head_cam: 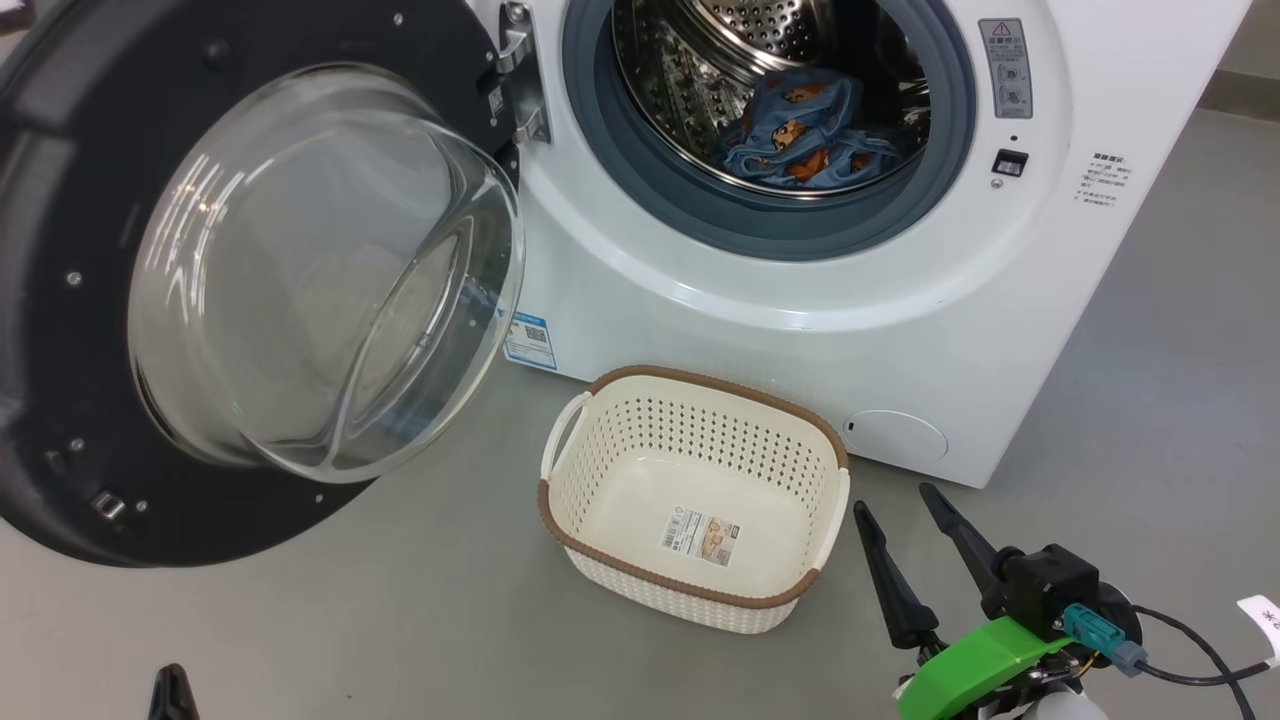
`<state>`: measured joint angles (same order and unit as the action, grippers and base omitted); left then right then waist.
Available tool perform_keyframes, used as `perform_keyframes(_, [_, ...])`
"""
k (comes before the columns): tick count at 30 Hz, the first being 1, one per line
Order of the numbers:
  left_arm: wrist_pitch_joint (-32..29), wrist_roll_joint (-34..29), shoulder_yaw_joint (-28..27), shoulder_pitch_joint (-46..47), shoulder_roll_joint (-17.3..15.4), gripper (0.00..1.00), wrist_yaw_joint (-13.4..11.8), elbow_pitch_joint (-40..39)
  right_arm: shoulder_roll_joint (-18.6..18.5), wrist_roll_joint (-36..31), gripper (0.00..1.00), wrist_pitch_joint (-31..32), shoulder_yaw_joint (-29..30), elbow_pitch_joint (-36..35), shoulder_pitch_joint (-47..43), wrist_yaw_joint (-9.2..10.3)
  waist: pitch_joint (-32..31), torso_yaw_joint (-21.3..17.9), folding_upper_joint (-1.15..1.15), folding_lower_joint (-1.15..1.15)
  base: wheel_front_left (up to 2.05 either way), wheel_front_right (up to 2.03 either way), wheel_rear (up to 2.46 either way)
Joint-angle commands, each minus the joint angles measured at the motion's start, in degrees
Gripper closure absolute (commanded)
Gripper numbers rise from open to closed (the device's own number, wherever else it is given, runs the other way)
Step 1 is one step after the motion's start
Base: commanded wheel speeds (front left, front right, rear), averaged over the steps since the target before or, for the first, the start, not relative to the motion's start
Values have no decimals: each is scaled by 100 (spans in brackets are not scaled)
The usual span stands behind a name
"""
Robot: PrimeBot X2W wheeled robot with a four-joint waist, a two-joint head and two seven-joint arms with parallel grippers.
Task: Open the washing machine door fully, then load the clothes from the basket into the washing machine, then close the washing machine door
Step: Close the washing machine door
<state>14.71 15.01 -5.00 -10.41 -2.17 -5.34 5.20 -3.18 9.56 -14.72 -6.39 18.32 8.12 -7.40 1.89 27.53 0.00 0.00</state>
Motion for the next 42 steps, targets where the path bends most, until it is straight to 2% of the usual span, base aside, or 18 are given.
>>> perform_keyframes(1, [29, 86, -174, 97, -71, 100, 8, -172, 30, -83, 0, -28, -108, -130, 99, -9, 11, -14, 0, 0, 0, 0, 0])
perform_keyframes(5, [29, 280, -305, 155, -71, 100, 64, -235, 30, -55, 0, -28, -85, -139, 89, -9, 25, -24, 0, 0, 0, 0, 0])
perform_keyframes(13, [29, 550, -1086, 535, -82, 100, 451, -280, 30, -27, 0, -28, -58, -153, 79, -9, 59, -44, 0, 0, 0, 0, 0])
perform_keyframes(18, [29, 665, -1515, 956, -308, 100, 750, -188, 30, -22, 0, -28, -53, -150, 82, -9, 72, -67, 0, 0, 0, 0, 0])
perform_keyframes(21, [29, 775, -1685, 1155, -376, 100, 836, -148, 30, -27, 0, -28, -47, -149, 86, -9, 80, -79, 0, 0, 0, 0, 0])
perform_keyframes(28, [29, 1114, -2113, 1808, -780, 100, 1039, 114, 30, -18, 0, -28, -50, -155, 98, -9, 116, -147, 0, 0, 0, 0, 0])
perform_keyframes(42, [-57, 2329, -2507, 2976, -1731, 100, 1254, 1468, 30, -48, 0, 16, -14, -198, 136, -9, 250, -298, 0, 0, 0, 0, 0])
